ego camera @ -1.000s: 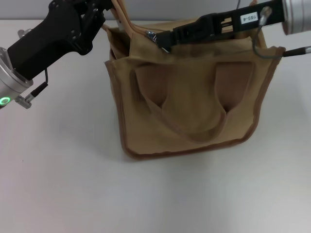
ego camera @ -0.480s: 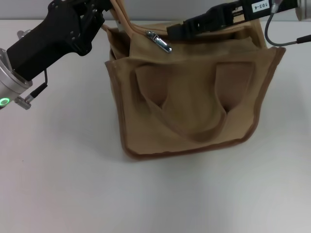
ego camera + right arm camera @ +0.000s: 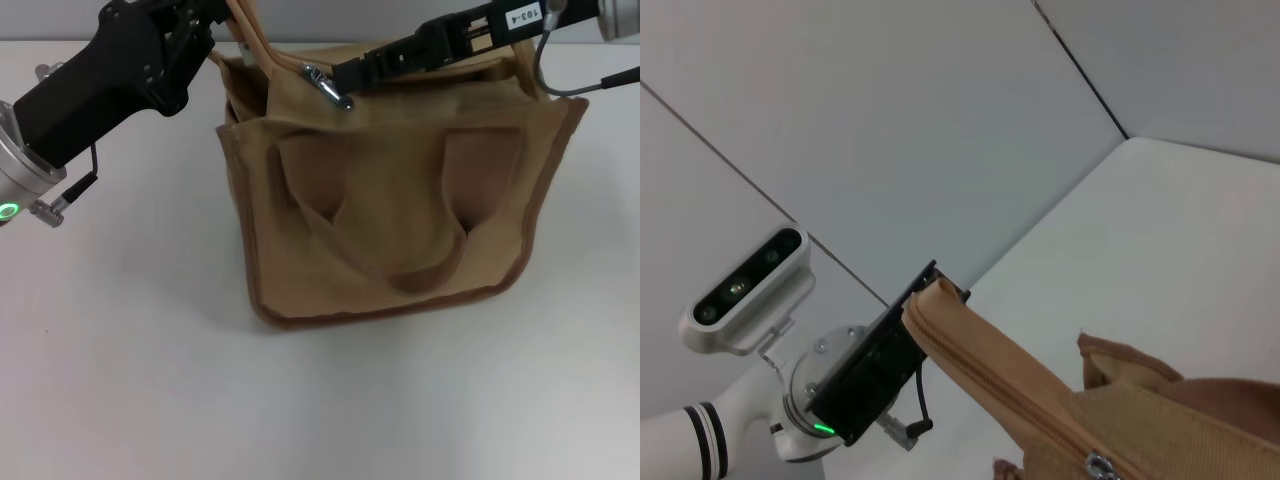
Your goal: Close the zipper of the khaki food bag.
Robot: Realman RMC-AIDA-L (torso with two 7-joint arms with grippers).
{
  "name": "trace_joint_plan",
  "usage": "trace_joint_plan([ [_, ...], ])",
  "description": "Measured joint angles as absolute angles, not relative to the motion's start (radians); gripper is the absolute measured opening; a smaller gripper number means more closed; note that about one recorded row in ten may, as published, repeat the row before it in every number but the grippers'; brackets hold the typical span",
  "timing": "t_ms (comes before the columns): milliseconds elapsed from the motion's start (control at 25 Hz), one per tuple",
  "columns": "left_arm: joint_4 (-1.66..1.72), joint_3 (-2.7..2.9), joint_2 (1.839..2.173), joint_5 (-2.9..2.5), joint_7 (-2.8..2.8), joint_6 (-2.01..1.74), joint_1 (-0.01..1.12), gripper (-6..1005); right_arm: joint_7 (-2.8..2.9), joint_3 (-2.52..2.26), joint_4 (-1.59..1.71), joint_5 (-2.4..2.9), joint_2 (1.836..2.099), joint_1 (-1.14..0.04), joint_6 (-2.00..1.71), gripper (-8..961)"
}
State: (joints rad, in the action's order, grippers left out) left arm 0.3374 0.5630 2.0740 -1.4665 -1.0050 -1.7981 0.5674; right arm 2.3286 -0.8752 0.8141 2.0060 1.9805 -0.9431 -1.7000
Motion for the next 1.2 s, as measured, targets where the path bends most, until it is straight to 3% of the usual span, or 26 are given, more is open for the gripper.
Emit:
trace_joint_plan([
  [1200,0.337,0.563,2.075,-1.469,-1.012,-1.8,0.577,16,2.362,-0.966,0.81,2.014,2.024,-0.971,-1.659,453],
])
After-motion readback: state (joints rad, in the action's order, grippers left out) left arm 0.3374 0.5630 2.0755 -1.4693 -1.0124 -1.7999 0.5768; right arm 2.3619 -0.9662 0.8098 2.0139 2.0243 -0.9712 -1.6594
